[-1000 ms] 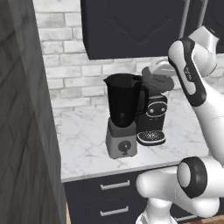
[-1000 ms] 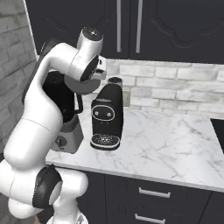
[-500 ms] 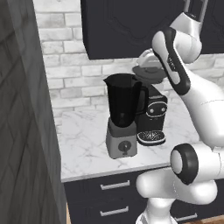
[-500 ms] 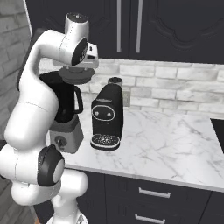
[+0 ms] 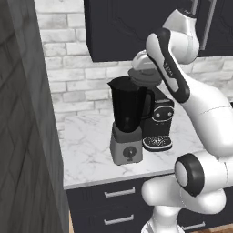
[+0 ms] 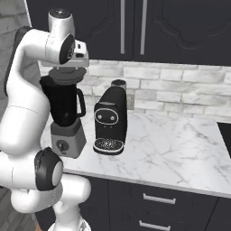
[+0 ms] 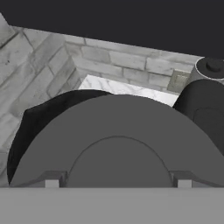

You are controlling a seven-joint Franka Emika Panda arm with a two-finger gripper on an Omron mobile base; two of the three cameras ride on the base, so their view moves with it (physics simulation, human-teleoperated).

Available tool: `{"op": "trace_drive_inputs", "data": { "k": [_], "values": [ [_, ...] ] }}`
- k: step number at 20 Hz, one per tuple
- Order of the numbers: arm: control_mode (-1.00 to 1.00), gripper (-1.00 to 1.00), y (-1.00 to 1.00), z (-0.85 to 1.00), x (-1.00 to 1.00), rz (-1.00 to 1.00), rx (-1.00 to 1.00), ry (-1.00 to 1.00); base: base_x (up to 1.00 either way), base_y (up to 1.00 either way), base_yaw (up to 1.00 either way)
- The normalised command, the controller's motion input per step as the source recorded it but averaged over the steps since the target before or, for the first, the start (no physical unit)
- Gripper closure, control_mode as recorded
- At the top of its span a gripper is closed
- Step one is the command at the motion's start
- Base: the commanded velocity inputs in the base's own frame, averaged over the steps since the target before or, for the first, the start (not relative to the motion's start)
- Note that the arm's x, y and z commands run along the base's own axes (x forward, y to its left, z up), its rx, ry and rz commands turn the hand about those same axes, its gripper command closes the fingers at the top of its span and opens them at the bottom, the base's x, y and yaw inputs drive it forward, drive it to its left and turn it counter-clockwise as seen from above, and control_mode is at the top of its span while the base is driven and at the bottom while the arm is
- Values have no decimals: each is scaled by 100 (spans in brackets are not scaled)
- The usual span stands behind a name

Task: Close the lid blender by securely placing the lid on top.

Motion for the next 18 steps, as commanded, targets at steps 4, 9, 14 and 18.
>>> {"op": "trace_drive_inputs", "data": {
  "k": [4,9,14,18],
  "values": [
    [-100,100,55,0,7,0,0,0,0,0,0],
    [-100,100,43,-2,17,0,0,0,0,0,0],
    [-100,100,34,-12,32,0,0,0,0,0,0],
    [-100,100,8,-20,29,0,-2,0,0,0,0]
  ]
}}
